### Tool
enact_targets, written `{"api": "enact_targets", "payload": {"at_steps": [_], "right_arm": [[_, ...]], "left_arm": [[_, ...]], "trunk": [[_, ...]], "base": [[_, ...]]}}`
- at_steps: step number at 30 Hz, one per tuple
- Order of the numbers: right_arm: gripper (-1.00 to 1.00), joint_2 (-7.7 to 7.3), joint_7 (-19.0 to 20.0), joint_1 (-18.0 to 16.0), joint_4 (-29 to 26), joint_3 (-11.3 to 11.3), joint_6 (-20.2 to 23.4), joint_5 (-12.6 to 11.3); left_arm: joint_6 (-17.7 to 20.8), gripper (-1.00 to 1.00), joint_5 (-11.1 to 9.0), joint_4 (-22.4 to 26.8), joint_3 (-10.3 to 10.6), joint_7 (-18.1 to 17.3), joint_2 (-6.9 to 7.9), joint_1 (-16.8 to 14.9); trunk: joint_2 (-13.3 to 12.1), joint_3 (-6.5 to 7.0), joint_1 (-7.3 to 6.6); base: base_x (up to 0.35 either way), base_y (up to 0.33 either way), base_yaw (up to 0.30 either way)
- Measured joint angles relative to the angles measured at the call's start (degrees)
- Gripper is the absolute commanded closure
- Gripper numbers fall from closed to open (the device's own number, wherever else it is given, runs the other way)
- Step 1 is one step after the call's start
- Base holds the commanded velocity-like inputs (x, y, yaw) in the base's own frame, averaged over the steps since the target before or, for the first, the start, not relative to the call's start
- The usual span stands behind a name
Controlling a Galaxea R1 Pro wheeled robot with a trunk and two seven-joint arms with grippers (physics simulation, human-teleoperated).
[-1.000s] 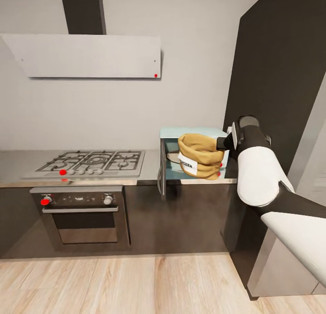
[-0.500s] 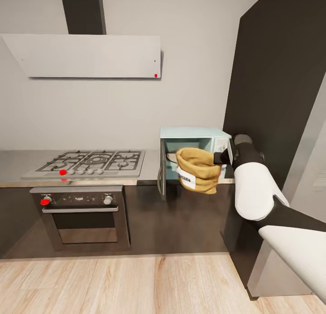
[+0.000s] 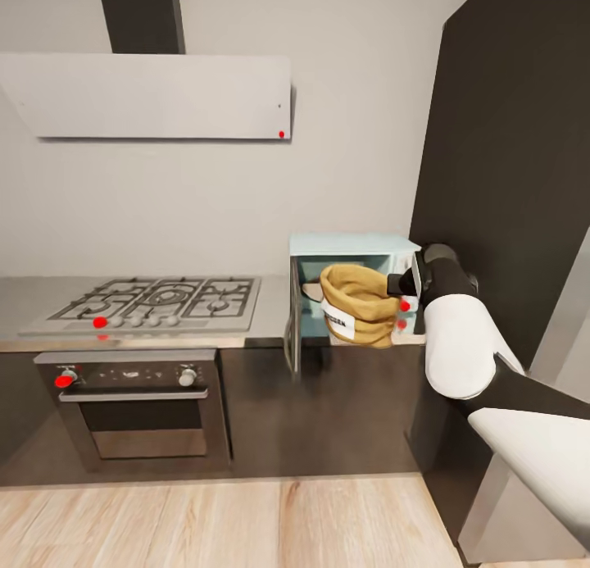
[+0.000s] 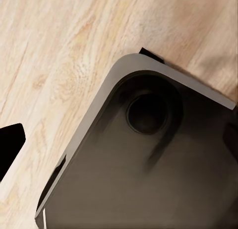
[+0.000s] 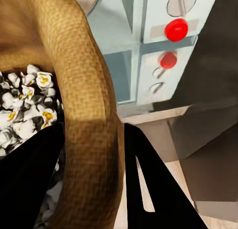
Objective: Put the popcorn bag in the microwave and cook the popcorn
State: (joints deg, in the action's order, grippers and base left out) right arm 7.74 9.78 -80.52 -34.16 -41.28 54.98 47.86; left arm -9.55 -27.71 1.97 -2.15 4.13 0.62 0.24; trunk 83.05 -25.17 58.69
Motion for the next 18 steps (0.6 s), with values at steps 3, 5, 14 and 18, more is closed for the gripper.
{"api": "enact_targets", "payload": {"at_steps": [3, 5, 14, 18], "right_arm": [[1.0, 0.0, 0.0, 0.0, 0.0, 0.0, 0.0, 0.1], [1.0, 0.0, 0.0, 0.0, 0.0, 0.0, 0.0, 0.1], [1.0, 0.0, 0.0, 0.0, 0.0, 0.0, 0.0, 0.6], [1.0, 0.0, 0.0, 0.0, 0.0, 0.0, 0.0, 0.6]], "left_arm": [[0.0, -1.0, 0.0, 0.0, 0.0, 0.0, 0.0, 0.0], [0.0, -1.0, 0.0, 0.0, 0.0, 0.0, 0.0, 0.0], [0.0, -1.0, 0.0, 0.0, 0.0, 0.0, 0.0, 0.0], [0.0, -1.0, 0.0, 0.0, 0.0, 0.0, 0.0, 0.0]], "trunk": [[0.0, 0.0, 0.0], [0.0, 0.0, 0.0], [0.0, -0.01, 0.0], [0.0, -0.01, 0.0]], "base": [[0.322, 0.0, 0.0], [0.323, 0.0, 0.0], [0.323, 0.0, 0.0], [0.322, 0.0, 0.0]]}}
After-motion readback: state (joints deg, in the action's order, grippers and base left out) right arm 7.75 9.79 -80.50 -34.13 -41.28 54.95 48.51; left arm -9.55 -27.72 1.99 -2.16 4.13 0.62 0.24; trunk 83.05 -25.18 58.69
